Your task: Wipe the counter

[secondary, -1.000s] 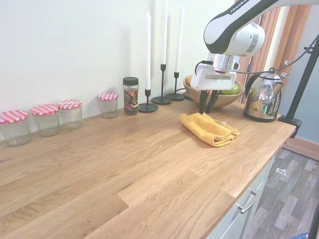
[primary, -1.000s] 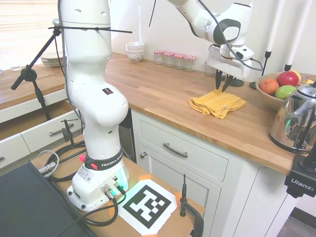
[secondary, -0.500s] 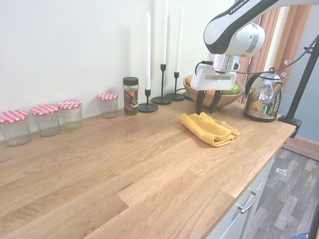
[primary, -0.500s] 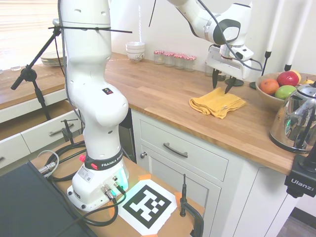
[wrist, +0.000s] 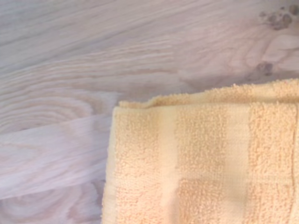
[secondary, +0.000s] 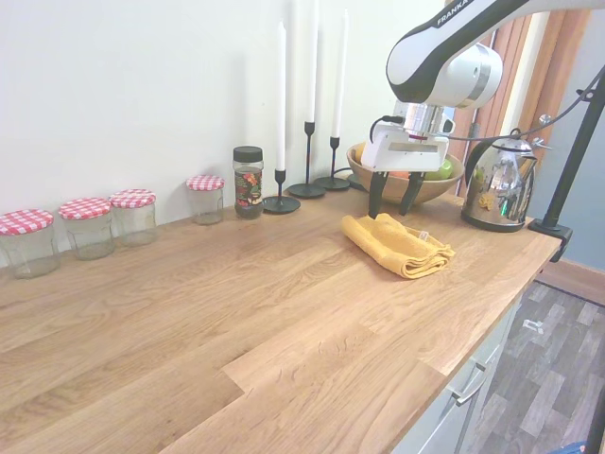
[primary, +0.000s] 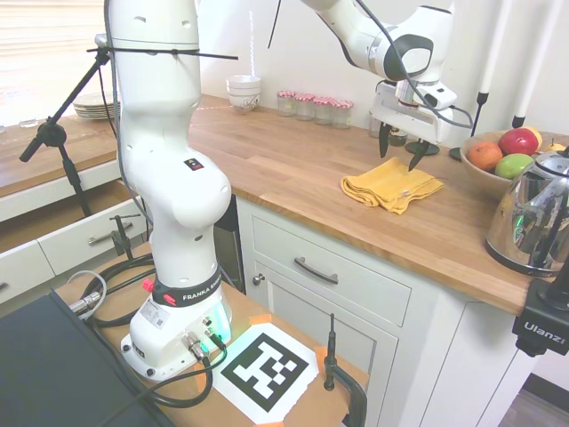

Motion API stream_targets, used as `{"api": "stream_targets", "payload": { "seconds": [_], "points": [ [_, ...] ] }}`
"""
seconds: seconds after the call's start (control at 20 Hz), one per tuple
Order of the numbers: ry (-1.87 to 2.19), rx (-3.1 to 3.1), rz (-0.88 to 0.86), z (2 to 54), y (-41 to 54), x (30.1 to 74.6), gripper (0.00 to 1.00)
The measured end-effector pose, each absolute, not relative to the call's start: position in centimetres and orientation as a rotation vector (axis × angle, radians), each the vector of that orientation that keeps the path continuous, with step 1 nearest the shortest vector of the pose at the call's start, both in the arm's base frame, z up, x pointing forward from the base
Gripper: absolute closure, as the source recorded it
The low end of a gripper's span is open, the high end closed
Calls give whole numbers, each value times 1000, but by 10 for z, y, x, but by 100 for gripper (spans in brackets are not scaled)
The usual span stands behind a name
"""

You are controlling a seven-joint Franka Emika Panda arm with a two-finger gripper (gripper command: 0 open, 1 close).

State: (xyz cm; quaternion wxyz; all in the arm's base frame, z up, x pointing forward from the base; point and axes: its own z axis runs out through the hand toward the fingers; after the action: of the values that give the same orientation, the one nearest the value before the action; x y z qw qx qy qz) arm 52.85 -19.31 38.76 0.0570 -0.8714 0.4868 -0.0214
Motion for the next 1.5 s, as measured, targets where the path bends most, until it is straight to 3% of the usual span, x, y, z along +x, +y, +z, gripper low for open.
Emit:
{"api": "stream_targets", "payload": {
  "seconds": [1.35,1.4,1.5],
  "points": [
    [1525,-2648,35,333,-204,533,0],
    [1525,-2648,36,333,-204,533,100],
    [1525,-2649,36,333,-204,533,100]
  ]
}}
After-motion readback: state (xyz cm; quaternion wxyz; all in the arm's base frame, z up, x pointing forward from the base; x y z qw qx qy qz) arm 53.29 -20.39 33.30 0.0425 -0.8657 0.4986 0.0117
